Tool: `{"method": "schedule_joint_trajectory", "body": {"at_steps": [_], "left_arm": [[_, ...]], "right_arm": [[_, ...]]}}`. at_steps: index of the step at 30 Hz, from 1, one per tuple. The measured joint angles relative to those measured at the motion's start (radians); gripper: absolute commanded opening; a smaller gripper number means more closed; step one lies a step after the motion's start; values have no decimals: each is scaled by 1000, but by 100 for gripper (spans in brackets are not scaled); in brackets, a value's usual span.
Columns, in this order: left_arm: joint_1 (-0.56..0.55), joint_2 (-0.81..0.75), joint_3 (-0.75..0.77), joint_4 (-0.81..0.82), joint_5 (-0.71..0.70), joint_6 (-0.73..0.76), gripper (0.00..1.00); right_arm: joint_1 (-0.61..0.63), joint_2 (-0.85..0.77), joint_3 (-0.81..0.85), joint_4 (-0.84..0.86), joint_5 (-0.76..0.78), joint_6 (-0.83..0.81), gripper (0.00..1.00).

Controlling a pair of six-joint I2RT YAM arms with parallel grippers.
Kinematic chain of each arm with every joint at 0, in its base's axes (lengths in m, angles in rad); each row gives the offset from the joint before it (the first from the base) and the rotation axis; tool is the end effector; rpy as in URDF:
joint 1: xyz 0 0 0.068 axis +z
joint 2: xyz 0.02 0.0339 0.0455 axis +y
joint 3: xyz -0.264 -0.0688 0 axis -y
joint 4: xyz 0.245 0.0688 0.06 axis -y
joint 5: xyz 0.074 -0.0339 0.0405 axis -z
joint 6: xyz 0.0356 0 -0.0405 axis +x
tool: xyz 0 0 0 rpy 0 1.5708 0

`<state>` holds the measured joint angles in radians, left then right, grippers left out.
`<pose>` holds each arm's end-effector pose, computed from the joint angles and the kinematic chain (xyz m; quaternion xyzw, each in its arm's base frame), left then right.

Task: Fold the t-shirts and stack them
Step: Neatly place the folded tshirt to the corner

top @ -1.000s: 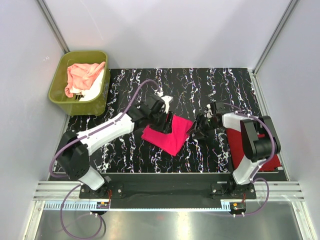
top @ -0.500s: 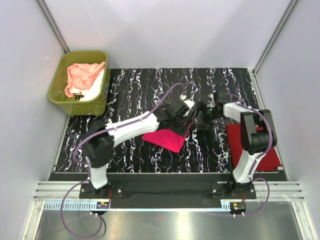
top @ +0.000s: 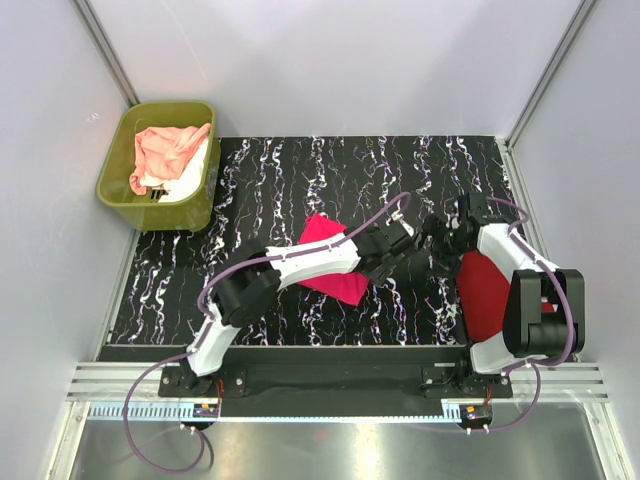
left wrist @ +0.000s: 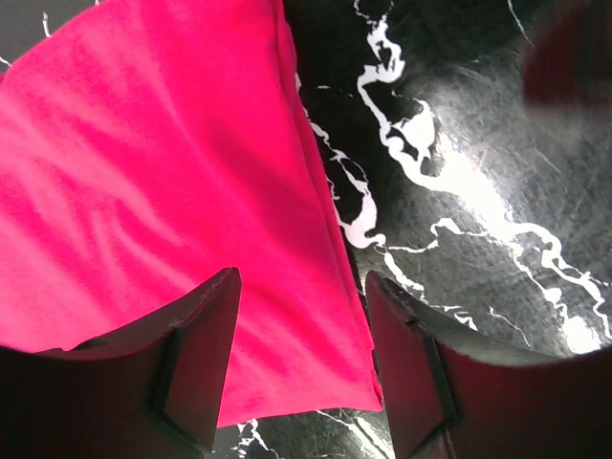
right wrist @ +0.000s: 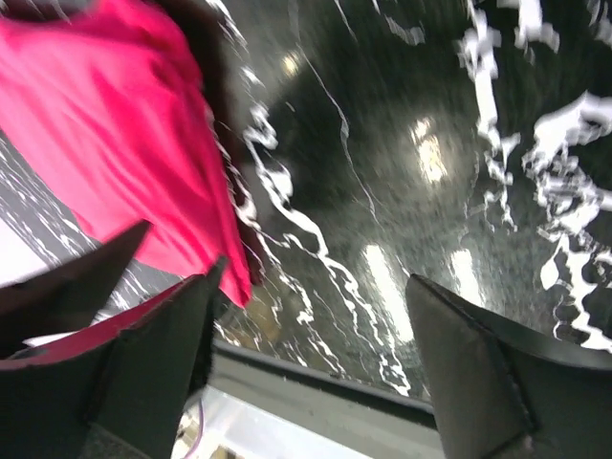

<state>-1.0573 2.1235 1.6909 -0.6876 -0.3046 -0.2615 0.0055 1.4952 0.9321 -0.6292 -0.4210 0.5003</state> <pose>0.2319 -0.3895 0.1928 0.3421 0.9013 -0.0184 0.2651 0.2785 0.0161 0.1977 0.1971 0.9408 0.2447 0.1268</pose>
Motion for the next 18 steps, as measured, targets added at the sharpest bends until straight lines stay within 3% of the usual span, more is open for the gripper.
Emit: {"method": "schedule_joint_trajectory", "body": {"at_steps": [2, 6, 8, 13, 18], "left_arm": [[-2, 8, 15, -11, -11, 0, 59], [0, 5, 16, -21, -33, -11, 60], [7, -26, -18, -6, -18, -23, 67], [28, -270, -221, 40, 68, 2, 69], [23, -523, -435, 169, 156, 123, 71]], "right_arm": [[0, 0, -31, -2, -14, -1, 86], [0, 0, -45, -6, -57, -16, 89], [0, 0, -50, 9, -95, -24, 89], [0, 3, -97, 50, -185, -27, 89], [0, 15, -112, 59, -227, -32, 90]]}}
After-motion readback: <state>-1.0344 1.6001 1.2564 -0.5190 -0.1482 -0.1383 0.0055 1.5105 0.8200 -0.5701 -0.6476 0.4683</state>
